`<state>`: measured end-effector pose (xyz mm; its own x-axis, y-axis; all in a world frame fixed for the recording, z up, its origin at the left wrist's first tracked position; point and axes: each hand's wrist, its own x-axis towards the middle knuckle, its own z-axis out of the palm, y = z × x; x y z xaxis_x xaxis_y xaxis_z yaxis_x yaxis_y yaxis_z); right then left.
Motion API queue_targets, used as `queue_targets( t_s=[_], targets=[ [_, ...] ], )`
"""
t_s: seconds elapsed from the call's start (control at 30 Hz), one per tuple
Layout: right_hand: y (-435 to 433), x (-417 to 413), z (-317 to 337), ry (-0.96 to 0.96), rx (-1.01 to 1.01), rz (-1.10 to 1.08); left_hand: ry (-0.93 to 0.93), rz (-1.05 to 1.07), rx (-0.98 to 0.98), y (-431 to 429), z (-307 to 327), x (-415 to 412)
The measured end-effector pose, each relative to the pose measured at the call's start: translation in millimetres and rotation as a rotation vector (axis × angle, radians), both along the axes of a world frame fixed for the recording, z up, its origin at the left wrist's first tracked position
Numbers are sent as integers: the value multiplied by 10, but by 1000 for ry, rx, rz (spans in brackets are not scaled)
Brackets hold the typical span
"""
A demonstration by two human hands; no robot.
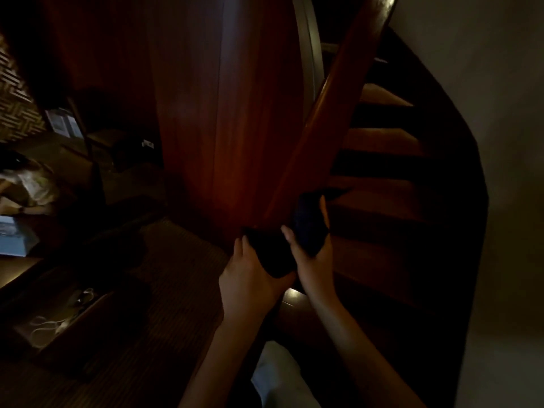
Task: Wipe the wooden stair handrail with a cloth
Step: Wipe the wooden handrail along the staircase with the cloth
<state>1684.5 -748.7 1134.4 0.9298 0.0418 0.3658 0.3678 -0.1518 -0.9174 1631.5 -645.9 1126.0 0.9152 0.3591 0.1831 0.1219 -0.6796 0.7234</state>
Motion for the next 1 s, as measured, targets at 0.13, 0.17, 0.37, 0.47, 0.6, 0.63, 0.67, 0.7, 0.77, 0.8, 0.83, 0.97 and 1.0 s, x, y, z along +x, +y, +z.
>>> queue_targets(
  t_s=[0.13, 0.17, 0.37, 0.47, 0.6, 0.63, 0.67, 0.7, 0.77, 0.8, 0.83, 0.97, 1.0],
  targets=[
    [38, 631, 463, 177, 253, -93, 3, 29, 42, 3, -8, -2],
    [23, 834, 634, 244, 325, -118, -2, 38, 42, -5, -1, -6],
    [-28, 1100, 776, 350, 403, -56, 6, 57, -14, -12, 10, -10],
    [37, 870, 516, 294, 418, -62, 54, 57, -3, 0, -2, -12],
    [112, 564, 271, 290, 469, -30, 102, 63, 49, -29, -49, -127],
    [123, 508, 247, 298, 480, -25, 111, 64, 73, -45, -63, -172],
    [129, 437, 238, 300, 491, -30, 124, 64, 92, -62, -80, -239],
    [137, 386, 242, 301, 486, -38, 127, 68, 103, -82, -90, -294],
    [163, 243, 228, 309, 473, -58, 132, 77, 133, -106, -105, -410],
    [177, 157, 202, 307, 467, -66, 133, 78, 143, -114, -110, -447],
    [193, 58, 155, 300, 464, -75, 135, 68, 151, -117, -117, -481],
    [241, -402, -199, 248, 419, -52, 105, 18, 209, -56, -256, -605],
    [247, -501, -311, 237, 432, -46, 95, 20, 225, -26, -347, -648]
  ],
)
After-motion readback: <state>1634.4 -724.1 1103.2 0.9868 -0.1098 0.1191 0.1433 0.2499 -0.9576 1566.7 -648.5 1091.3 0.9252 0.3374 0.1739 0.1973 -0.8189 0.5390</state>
